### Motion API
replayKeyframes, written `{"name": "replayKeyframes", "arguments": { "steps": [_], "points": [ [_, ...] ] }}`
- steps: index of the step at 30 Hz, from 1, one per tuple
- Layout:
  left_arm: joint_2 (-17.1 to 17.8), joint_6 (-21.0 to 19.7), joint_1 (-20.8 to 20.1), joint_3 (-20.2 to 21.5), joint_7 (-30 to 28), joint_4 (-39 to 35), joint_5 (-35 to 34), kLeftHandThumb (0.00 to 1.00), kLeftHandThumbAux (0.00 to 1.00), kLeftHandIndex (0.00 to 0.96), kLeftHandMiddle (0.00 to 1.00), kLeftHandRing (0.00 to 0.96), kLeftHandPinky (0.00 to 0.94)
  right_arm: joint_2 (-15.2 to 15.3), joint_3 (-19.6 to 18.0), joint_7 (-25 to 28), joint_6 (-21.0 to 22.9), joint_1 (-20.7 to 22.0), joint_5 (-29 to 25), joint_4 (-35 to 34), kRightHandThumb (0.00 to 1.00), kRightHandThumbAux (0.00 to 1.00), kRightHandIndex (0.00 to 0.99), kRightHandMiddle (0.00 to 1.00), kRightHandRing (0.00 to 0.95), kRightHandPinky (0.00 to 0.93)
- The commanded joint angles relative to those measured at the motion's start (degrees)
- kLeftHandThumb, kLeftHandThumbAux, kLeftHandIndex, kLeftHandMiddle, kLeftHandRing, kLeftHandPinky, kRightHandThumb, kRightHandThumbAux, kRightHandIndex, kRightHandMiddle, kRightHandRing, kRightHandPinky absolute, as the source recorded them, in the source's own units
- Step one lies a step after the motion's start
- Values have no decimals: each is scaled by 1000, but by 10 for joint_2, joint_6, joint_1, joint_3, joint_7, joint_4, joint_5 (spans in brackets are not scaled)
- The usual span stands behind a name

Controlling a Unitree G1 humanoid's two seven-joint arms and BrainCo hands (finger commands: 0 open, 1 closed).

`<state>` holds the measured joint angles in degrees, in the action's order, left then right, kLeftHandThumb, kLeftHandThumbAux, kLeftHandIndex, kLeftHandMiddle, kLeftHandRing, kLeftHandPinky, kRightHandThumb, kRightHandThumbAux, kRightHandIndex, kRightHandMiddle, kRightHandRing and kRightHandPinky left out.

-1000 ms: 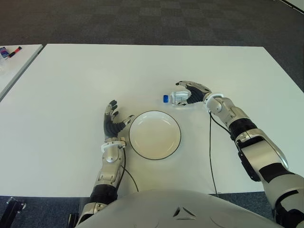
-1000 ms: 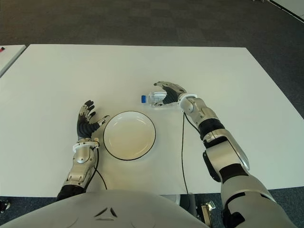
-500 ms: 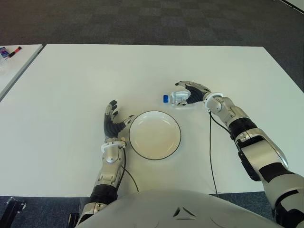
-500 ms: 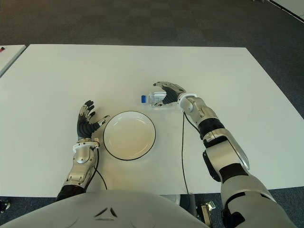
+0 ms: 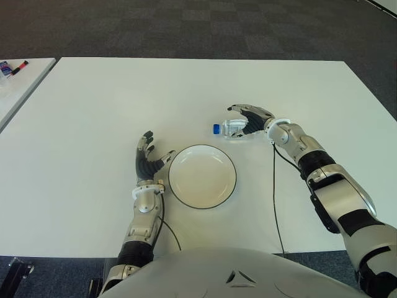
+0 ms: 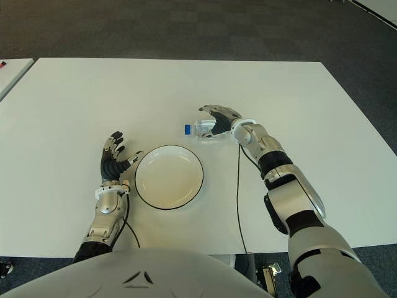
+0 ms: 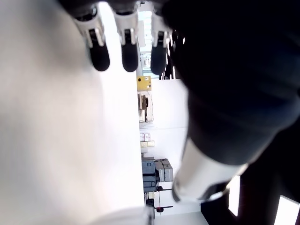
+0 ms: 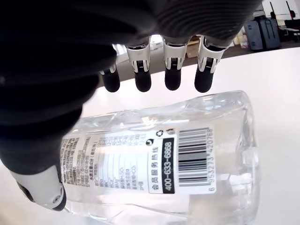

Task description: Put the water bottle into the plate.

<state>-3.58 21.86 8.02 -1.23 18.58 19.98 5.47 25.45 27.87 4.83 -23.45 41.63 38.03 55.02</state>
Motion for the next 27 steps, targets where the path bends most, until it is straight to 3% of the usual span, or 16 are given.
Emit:
{"name": "replayKeyframes", "arguments": {
  "steps": [1,27],
  "points": [
    [-26,-13,2,-2,1,13,-3,0,974,163,158,141,165,-7,8,5,-3,12,5,17,125,695,0,0,0,17],
    [-24,-13,7,-5,-2,7,-5,0,986,152,156,140,164,-18,27,10,-2,10,5,42,179,703,0,0,0,36]
  ]
}}
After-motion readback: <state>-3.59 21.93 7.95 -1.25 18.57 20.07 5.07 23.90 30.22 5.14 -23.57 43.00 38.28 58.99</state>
